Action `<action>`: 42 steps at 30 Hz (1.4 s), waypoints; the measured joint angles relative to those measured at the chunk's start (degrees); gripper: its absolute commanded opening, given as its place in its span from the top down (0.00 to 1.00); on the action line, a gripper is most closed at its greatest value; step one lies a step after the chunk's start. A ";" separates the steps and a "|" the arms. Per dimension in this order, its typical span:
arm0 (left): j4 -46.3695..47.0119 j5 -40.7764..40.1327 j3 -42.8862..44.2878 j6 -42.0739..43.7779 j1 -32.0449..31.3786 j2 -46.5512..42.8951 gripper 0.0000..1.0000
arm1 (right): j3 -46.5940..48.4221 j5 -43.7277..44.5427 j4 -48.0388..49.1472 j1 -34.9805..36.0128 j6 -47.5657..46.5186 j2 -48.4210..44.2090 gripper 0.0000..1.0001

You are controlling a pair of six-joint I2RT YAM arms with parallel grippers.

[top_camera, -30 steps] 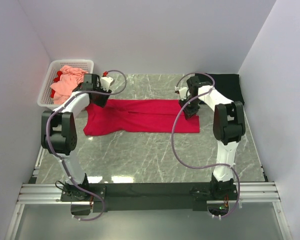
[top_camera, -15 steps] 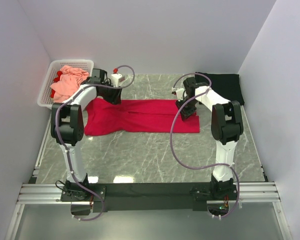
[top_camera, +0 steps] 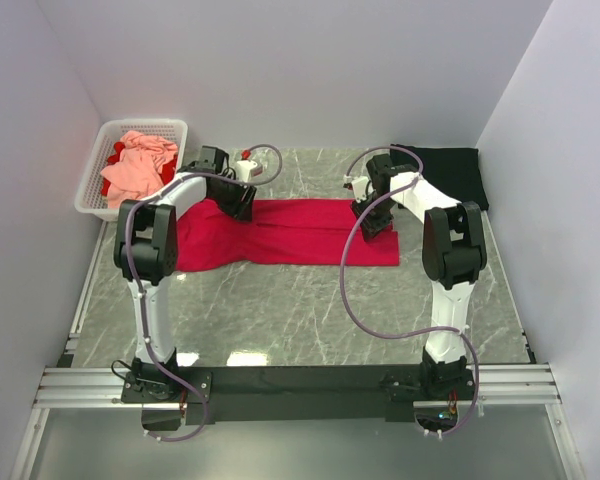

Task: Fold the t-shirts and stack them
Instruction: Fold the tshirt

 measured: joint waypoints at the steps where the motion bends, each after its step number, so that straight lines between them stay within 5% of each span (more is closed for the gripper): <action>1: 0.09 -0.22 0.00 0.11 -0.13 0.24 0.45 | 0.00 0.00 0.00 0.00 0.00 0.00 0.69; 7: 1.01 -0.59 0.02 0.02 -0.70 1.99 0.48 | 0.00 0.02 0.00 0.00 -0.02 0.00 0.69; 11: 1.92 -0.59 0.07 -0.66 -0.74 2.10 0.70 | 0.00 0.02 0.00 0.00 -0.02 0.00 0.69; 20: 3.17 -0.57 -1.60 -1.18 -0.76 0.50 0.99 | 0.00 0.02 0.00 0.00 -0.24 0.00 0.69; 36: 2.64 2.21 -0.11 -0.48 -1.86 -2.47 0.95 | -0.02 0.04 0.02 0.00 -0.46 0.09 0.69; 39: 3.02 2.45 0.17 -0.07 -2.49 -1.79 0.88 | -0.09 0.04 0.02 0.00 -0.44 0.09 0.70; 42: 3.23 2.40 0.59 0.37 -3.10 -0.59 0.67 | -0.09 0.04 0.02 0.00 -0.44 0.11 0.70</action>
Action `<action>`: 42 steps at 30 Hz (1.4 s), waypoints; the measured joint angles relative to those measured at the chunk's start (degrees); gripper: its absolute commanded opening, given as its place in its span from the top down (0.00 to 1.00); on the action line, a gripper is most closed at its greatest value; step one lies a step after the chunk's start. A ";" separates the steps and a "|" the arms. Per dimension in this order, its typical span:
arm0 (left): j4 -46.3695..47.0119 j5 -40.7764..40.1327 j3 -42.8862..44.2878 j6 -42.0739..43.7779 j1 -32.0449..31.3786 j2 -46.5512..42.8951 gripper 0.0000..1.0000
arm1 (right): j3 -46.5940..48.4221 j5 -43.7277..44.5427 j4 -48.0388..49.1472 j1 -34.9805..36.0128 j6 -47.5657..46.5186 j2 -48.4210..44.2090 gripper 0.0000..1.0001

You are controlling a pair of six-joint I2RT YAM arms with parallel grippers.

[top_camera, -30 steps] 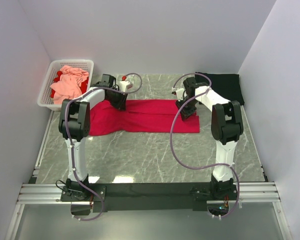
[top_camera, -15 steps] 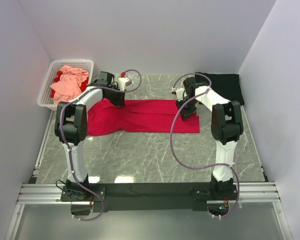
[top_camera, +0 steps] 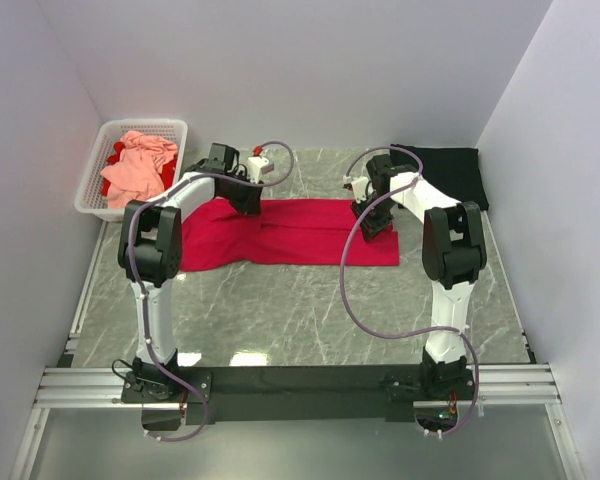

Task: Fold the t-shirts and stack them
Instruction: Fold the tshirt

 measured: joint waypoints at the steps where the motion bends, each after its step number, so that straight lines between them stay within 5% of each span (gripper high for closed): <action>1: -0.11 0.00 0.37 0.11 -0.09 0.50 0.58 | 0.02 0.00 0.00 0.00 0.00 0.04 0.70; 6: 0.61 -0.48 0.00 -0.55 -0.09 0.66 0.46 | 2.27 -0.02 -0.61 0.00 0.35 1.75 0.72; 12: 2.40 -1.36 -11.89 -4.79 2.75 -12.28 0.42 | 9.73 0.13 -1.05 0.39 2.25 4.79 0.75; 19: 4.48 -5.68 -22.62 -13.31 7.13 -29.77 0.51 | 15.87 1.70 -0.52 1.60 4.26 10.73 0.80; 28: 2.62 -11.54 -32.81 -23.06 7.63 -32.46 0.60 | 19.50 3.30 -7.28 2.05 4.55 13.86 0.90; 36: 3.52 -16.98 -33.40 -28.39 7.67 -31.36 0.62 | -2.40 -2.05 -9.81 2.86 1.84 2.19 0.91; 42: 4.90 -18.91 -30.10 -30.03 7.67 -19.98 0.64 | -17.16 -8.92 -12.55 6.43 1.46 -4.24 0.91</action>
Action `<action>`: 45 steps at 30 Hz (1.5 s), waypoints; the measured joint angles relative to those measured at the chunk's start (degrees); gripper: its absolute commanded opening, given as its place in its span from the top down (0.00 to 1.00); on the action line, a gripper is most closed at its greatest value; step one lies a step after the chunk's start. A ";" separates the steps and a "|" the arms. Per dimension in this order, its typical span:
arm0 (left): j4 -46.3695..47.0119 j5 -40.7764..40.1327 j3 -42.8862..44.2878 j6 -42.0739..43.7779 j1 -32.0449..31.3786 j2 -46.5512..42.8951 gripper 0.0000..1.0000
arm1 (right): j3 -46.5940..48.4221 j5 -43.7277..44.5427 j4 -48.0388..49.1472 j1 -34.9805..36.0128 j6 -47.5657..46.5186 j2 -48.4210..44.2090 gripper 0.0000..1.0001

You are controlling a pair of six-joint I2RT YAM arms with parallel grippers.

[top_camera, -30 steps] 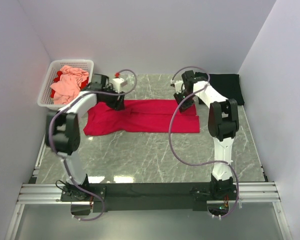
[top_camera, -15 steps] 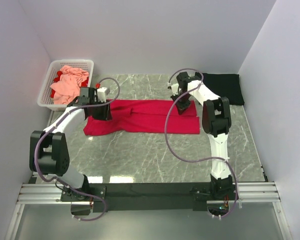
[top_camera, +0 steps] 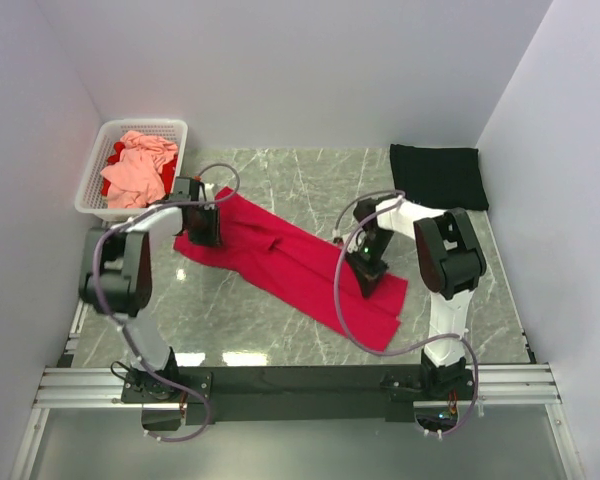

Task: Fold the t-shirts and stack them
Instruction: Fold the tshirt

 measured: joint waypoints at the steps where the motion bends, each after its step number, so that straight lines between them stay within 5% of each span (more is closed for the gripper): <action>1: 0.07 -0.20 1.29 -0.02 0.00 2.51 0.64 | -1.36 -1.03 -0.13 0.63 0.02 -0.52 0.91; 8: -1.20 -0.59 21.97 1.73 -0.31 18.03 0.65 | -7.30 -8.63 2.73 6.19 2.80 -2.56 0.91; 13: -3.93 1.97 44.70 7.45 -0.90 32.44 0.51 | -4.35 -14.36 7.28 10.97 6.23 -1.97 0.78; 17: -5.05 5.16 53.68 10.64 -0.92 37.40 0.45 | 0.02 -18.18 9.57 13.11 6.51 -2.49 0.75; 25: -1.84 8.50 44.11 10.43 -0.90 27.58 0.47 | 0.85 -13.79 14.01 10.78 6.67 -9.68 0.88; 32: -0.28 8.63 37.20 5.62 -1.51 19.65 0.54 | 0.46 -9.01 18.78 10.99 9.05 -1.31 1.00; 39: -1.73 7.48 33.55 3.91 -2.86 20.81 0.55 | -2.25 -13.94 21.81 12.70 13.00 -1.09 1.00; 45: -3.54 6.03 38.71 4.13 -6.43 29.05 0.57 | -5.95 -22.16 25.59 16.02 17.51 -0.74 0.97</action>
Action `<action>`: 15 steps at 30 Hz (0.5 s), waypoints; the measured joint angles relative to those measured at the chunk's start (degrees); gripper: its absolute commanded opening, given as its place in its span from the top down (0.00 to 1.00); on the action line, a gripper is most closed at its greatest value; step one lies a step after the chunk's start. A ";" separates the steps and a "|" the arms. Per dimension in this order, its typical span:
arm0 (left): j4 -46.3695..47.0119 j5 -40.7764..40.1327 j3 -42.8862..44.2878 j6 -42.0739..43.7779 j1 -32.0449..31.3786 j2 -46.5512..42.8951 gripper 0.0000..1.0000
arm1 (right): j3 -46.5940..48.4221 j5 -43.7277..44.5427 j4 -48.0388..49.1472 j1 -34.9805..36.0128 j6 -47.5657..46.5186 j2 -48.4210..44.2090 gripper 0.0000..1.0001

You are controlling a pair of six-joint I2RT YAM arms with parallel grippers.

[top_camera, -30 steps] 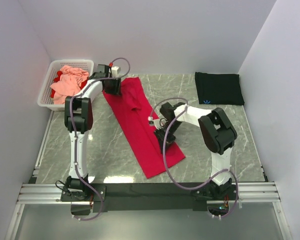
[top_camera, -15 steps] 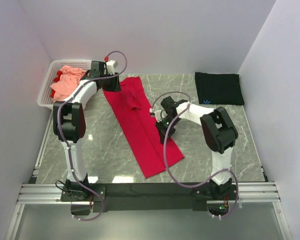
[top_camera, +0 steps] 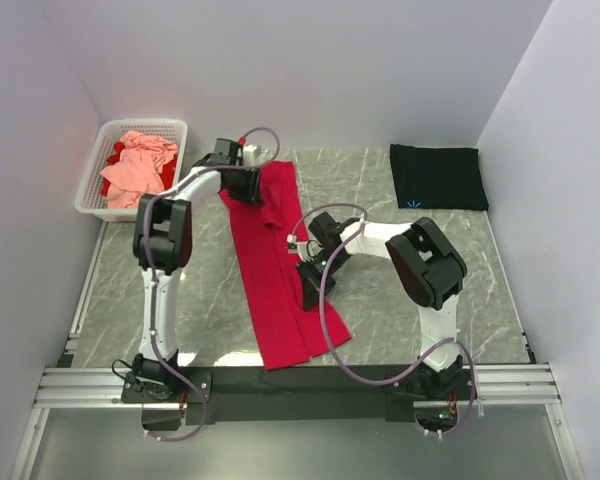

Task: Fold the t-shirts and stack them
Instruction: Fold the tshirt

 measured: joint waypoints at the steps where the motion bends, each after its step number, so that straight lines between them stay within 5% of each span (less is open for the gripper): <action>1: -0.22 0.26 2.34 0.15 -0.61 1.62 0.57 | -0.07 -0.85 0.68 0.26 0.72 0.20 0.95; 10: -2.36 0.83 24.92 -0.61 -3.87 15.56 0.52 | 3.10 2.23 4.11 0.37 4.83 0.81 0.73; 15: -0.48 1.73 29.00 -0.76 -3.58 18.21 0.25 | 6.45 5.33 3.87 -2.12 3.26 0.92 0.63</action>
